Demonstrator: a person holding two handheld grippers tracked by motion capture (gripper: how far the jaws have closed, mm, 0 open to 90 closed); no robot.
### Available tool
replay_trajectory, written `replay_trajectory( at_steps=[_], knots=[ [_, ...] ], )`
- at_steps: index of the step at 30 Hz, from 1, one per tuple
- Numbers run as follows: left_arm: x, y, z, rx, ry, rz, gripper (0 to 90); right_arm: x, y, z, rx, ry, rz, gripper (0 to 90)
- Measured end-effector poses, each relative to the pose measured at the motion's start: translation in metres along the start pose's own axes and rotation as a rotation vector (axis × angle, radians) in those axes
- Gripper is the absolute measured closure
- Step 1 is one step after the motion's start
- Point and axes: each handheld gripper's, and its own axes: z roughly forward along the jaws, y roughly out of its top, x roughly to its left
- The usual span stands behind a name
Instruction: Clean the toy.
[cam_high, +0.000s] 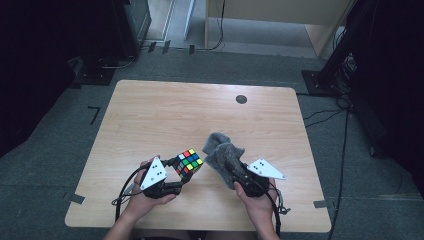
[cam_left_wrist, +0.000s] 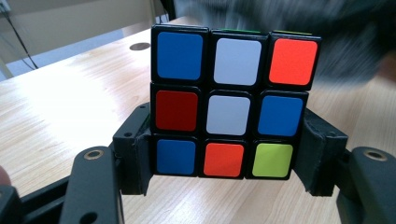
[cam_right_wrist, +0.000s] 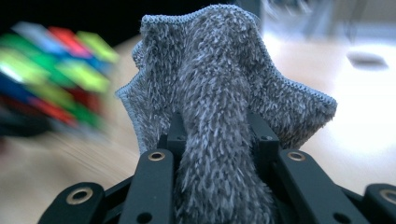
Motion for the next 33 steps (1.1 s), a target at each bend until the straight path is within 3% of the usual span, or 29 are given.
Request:
replay_trajectory(
  at_steps=[4, 5, 8, 10, 11, 14, 17, 20, 22, 24, 25, 28, 30, 33],
  knots=[
    [-0.009, 0.002, 0.001, -0.010, -0.030, 0.051, 33.7, 0.025, 0.019, -0.013, -0.077, 0.122, -0.004, 68.2],
    [-0.011, 0.003, 0.001, -0.017, -0.039, 0.057, 33.8, 0.033, 0.021, -0.013, -0.076, 0.166, -0.006, 68.0],
    [-0.016, 0.005, 0.000, -0.029, -0.059, 0.083, 33.8, 0.046, 0.019, -0.008, -0.039, 0.210, -0.036, 67.7],
    [-0.019, 0.007, -0.002, -0.028, -0.045, 0.111, 33.9, 0.049, 0.015, -0.003, -0.009, 0.184, -0.081, 67.4],
    [-0.018, 0.008, -0.002, -0.026, -0.042, 0.117, 33.9, 0.046, 0.014, -0.002, -0.011, 0.179, -0.073, 67.3],
    [-0.015, 0.006, -0.003, -0.019, -0.041, 0.108, 34.0, 0.036, 0.012, 0.000, 0.037, 0.079, -0.123, 67.3],
    [-0.013, 0.006, -0.002, -0.020, -0.039, 0.094, 34.0, 0.031, 0.011, 0.000, 0.046, 0.104, -0.071, 67.1],
    [-0.015, 0.005, -0.001, -0.012, -0.040, 0.104, 34.0, 0.044, 0.014, -0.001, 0.029, 0.188, -0.103, 66.6],
    [-0.015, 0.005, -0.001, -0.012, -0.041, 0.103, 34.0, 0.053, 0.016, 0.000, 0.030, 0.200, -0.154, 66.3],
    [-0.014, 0.007, -0.004, -0.025, -0.049, 0.095, 34.0, 0.049, 0.016, 0.000, 0.025, 0.224, -0.132, 65.7],
    [-0.014, 0.008, -0.005, -0.031, -0.047, 0.090, 34.0, 0.044, 0.015, 0.001, 0.024, 0.223, -0.109, 65.7],
    [-0.013, 0.009, -0.005, -0.037, -0.045, 0.078, 34.1, 0.031, 0.014, 0.002, 0.045, 0.162, -0.075, 65.4],
    [-0.012, 0.009, -0.005, -0.031, -0.045, 0.073, 34.0, 0.030, 0.013, 0.002, 0.048, 0.158, -0.051, 65.3],
    [-0.015, 0.007, -0.001, -0.006, -0.032, 0.085, 34.1, 0.043, 0.014, 0.001, 0.033, 0.174, -0.101, 65.1]
  ],
)
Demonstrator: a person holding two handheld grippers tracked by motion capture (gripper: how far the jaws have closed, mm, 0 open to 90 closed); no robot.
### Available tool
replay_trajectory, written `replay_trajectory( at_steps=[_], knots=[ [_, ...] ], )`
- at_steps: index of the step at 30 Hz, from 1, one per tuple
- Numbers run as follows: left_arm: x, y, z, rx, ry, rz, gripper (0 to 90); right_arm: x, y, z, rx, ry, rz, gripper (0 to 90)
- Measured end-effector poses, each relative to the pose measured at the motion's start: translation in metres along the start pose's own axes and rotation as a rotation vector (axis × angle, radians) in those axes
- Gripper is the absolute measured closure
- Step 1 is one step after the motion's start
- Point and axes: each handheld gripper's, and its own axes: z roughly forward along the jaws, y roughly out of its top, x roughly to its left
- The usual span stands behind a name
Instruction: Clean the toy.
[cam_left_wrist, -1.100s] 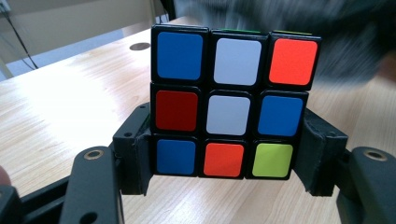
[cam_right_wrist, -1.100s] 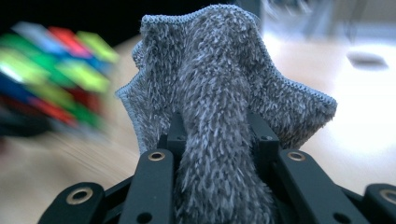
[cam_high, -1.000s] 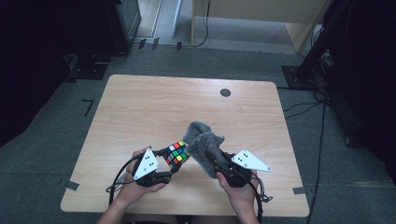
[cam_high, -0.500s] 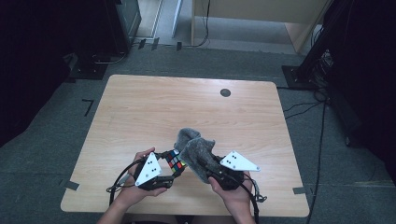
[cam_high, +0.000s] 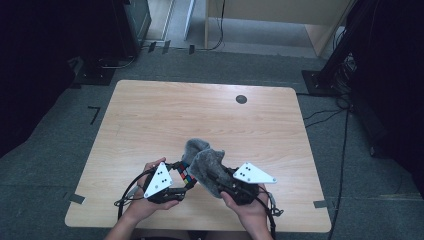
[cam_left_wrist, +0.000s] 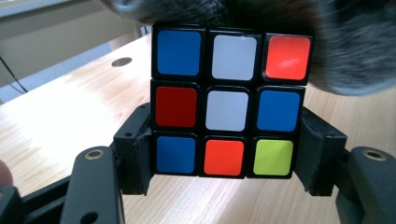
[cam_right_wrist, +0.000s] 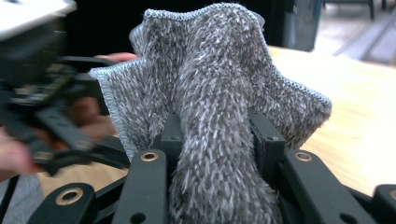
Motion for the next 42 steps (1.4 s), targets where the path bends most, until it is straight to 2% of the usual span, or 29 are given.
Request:
replay_trajectory(
  at_steps=[1, 3, 5, 8, 10, 11, 13, 14, 16, 17, 19, 21, 23, 26, 28, 29, 30, 31, 32, 34, 36, 38, 40, 42],
  knots=[
    [-0.001, 0.000, 0.000, 0.001, 0.002, 0.002, 34.1, 0.007, 0.002, 0.001, -0.001, 0.017, -0.025, 65.2],
    [0.001, 0.001, -0.002, -0.016, -0.006, -0.011, 34.1, 0.014, 0.004, 0.002, -0.003, -0.006, -0.073, 65.1],
    [0.002, 0.002, -0.005, -0.036, -0.014, -0.015, 34.1, 0.008, 0.005, 0.000, -0.013, -0.003, -0.052, 64.9],
    [0.003, 0.003, -0.007, -0.041, -0.017, -0.016, 34.1, -0.006, 0.000, -0.002, 0.012, -0.092, -0.023, 65.2],
    [0.002, 0.003, -0.005, -0.032, -0.010, -0.010, 34.1, -0.006, 0.000, -0.003, 0.013, -0.083, -0.002, 65.4],
    [0.000, 0.003, -0.003, -0.024, -0.007, -0.004, 34.1, -0.004, 0.000, -0.003, 0.005, -0.070, -0.010, 65.4],
    [-0.002, 0.003, -0.002, -0.018, -0.003, 0.004, 34.1, 0.009, 0.005, -0.003, -0.018, 0.000, -0.031, 65.5],
    [-0.002, 0.003, -0.002, -0.021, -0.005, 0.004, 34.2, 0.014, 0.007, -0.002, -0.021, 0.009, -0.051, 65.5],
    [-0.001, 0.003, -0.005, -0.031, -0.012, 0.007, 34.2, 0.015, 0.009, -0.003, -0.023, 0.007, -0.058, 65.4],
    [-0.001, 0.004, -0.006, -0.035, -0.010, 0.011, 34.1, 0.012, 0.008, -0.003, -0.021, 0.009, -0.040, 65.4],
    [0.000, 0.005, -0.007, -0.041, -0.013, 0.008, 34.1, 0.003, 0.005, -0.004, -0.003, -0.050, -0.029, 65.5],
    [0.001, 0.006, -0.008, -0.050, -0.031, -0.005, 34.2, -0.003, 0.005, -0.005, 0.007, -0.077, -0.003, 65.5],
    [0.002, 0.006, -0.008, -0.057, -0.047, -0.015, 34.1, 0.000, 0.008, -0.009, -0.013, -0.071, -0.005, 65.5],
    [-0.003, 0.006, -0.005, -0.037, -0.044, 0.014, 34.1, 0.013, 0.015, -0.012, -0.066, 0.001, -0.021, 65.4],
    [-0.006, 0.007, -0.004, -0.035, -0.057, 0.025, 34.2, 0.021, 0.017, -0.011, -0.064, 0.012, -0.060, 65.3],
    [-0.007, 0.008, -0.004, -0.037, -0.062, 0.025, 34.1, 0.022, 0.016, -0.009, -0.053, 0.000, -0.079, 65.3],
    [-0.008, 0.010, -0.005, -0.035, -0.056, 0.032, 34.1, 0.020, 0.014, -0.008, -0.054, -0.003, -0.076, 65.3],
    [-0.008, 0.011, -0.006, -0.037, -0.060, 0.033, 34.1, 0.015, 0.013, -0.008, -0.062, 0.002, -0.039, 65.4],
    [-0.007, 0.011, -0.006, -0.043, -0.060, 0.030, 34.1, 0.010, 0.011, -0.009, -0.054, -0.019, -0.014, 65.5],
    [-0.005, 0.011, -0.007, -0.047, -0.061, 0.022, 34.1, 0.000, 0.009, -0.009, -0.026, -0.088, -0.013, 65.7],
    [-0.004, 0.010, -0.006, -0.043, -0.055, 0.017, 34.1, -0.005, 0.008, -0.011, -0.015, -0.110, 0.010, 65.7],
    [-0.005, 0.009, -0.005, -0.034, -0.053, 0.025, 34.1, -0.001, 0.010, -0.013, -0.047, -0.071, 0.014, 65.5],
    [-0.008, 0.009, -0.003, -0.030, -0.053, 0.036, 34.1, 0.011, 0.013, -0.012, -0.068, -0.012, -0.020, 65.3],
    [-0.010, 0.009, -0.004, -0.031, -0.045, 0.049, 34.1, 0.018, 0.014, -0.009, -0.057, -0.001, -0.044, 65.2]
  ],
)
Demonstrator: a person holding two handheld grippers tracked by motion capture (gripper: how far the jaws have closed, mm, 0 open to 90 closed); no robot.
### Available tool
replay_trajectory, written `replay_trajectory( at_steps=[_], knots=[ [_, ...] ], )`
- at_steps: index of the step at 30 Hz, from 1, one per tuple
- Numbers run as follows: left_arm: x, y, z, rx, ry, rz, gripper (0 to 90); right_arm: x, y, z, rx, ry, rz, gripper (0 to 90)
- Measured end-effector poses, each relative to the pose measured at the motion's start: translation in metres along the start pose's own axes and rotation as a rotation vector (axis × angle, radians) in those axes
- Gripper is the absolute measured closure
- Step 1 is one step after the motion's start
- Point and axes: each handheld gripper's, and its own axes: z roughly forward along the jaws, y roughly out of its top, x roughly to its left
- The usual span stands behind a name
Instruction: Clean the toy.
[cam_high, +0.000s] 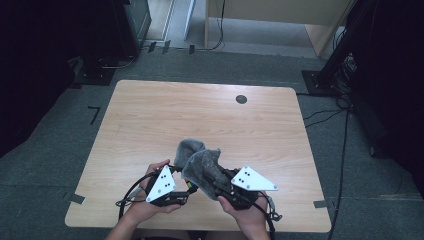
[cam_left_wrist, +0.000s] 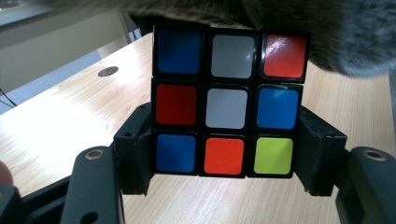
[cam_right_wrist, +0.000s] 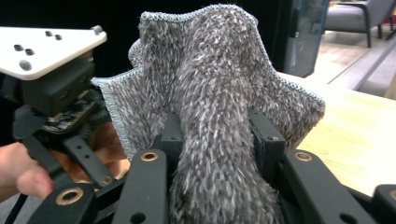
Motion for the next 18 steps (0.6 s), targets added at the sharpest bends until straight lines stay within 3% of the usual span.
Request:
replay_trajectory(
  at_steps=[3, 6, 8, 11, 14, 15, 17, 18],
  knots=[
    [0.002, 0.001, -0.003, -0.007, -0.005, -0.001, 34.1, -0.012, -0.005, 0.002, 0.015, -0.032, 0.073, 65.2],
    [0.003, 0.002, -0.005, -0.019, -0.008, -0.010, 34.2, -0.028, -0.010, 0.000, 0.055, -0.126, 0.109, 65.4],
    [0.003, 0.002, -0.004, -0.016, -0.002, -0.001, 34.2, -0.030, -0.008, -0.005, 0.025, -0.117, 0.131, 65.4],
    [-0.001, 0.002, -0.001, -0.003, 0.003, 0.019, 34.2, -0.014, 0.002, -0.008, -0.033, -0.041, 0.089, 65.2],
    [-0.006, 0.004, -0.001, -0.002, 0.002, 0.049, 34.2, -0.001, 0.005, -0.004, -0.022, 0.025, 0.059, 65.2],
    [-0.007, 0.005, -0.001, 0.001, 0.008, 0.055, 34.2, -0.001, 0.003, -0.001, -0.007, 0.012, 0.051, 65.1],
    [-0.006, 0.005, -0.002, 0.003, 0.009, 0.054, 34.2, -0.011, -0.003, 0.000, -0.003, -0.016, 0.089, 65.2],
    [-0.005, 0.005, -0.003, 0.004, 0.012, 0.051, 34.2, -0.018, -0.006, 0.001, 0.020, -0.056, 0.102, 65.3]
  ],
)
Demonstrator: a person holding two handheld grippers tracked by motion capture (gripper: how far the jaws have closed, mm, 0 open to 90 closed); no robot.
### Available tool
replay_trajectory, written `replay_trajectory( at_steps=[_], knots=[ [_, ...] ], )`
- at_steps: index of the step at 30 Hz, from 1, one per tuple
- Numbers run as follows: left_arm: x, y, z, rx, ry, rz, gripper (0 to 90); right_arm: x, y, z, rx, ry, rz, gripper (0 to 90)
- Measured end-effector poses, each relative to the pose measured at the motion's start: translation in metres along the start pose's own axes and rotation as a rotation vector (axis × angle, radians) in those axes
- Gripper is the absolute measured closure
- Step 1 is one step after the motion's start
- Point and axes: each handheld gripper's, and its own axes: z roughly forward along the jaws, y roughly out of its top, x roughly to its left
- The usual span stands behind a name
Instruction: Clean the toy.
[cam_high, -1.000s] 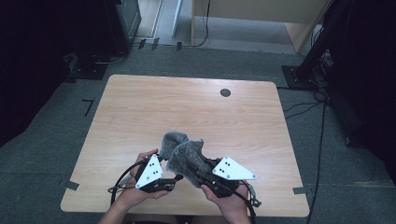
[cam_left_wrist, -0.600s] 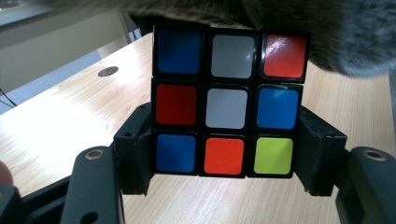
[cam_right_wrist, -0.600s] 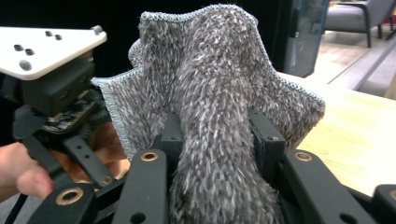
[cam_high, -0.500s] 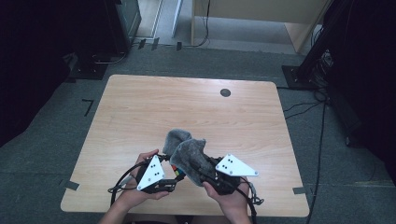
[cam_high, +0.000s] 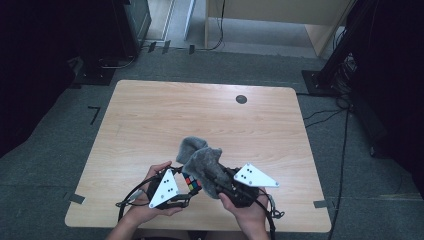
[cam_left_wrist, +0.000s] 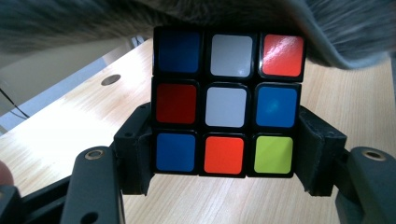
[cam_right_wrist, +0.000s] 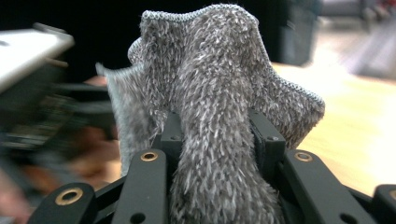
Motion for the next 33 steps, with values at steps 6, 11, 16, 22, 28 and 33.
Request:
replay_trajectory(
  at_steps=[6, 11, 16, 22, 28, 33],
  knots=[
    [0.003, -0.002, 0.001, 0.007, 0.019, -0.012, 34.2, -0.001, 0.004, -0.007, -0.030, 0.013, 0.013, 65.0],
    [0.003, -0.001, -0.001, 0.004, 0.012, -0.013, 34.2, 0.012, 0.001, 0.000, -0.029, 0.050, -0.039, 64.7],
    [0.006, -0.001, 0.001, 0.028, 0.019, -0.031, 34.2, -0.008, -0.005, -0.002, 0.014, -0.058, 0.000, 65.0],
    [0.000, 0.006, 0.021, 0.293, 0.141, -0.022, 34.2, 0.041, 0.000, 0.003, 0.030, -0.079, -0.351, 64.0],
    [-0.009, 0.016, 0.023, 0.361, 0.189, 0.038, 34.4, 0.060, -0.021, 0.024, 0.125, -0.104, -0.576, 64.5],
    [-0.007, 0.013, 0.024, 0.360, 0.169, 0.018, 34.4, 0.042, -0.013, 0.017, 0.124, -0.225, -0.516, 64.6]
  ],
)
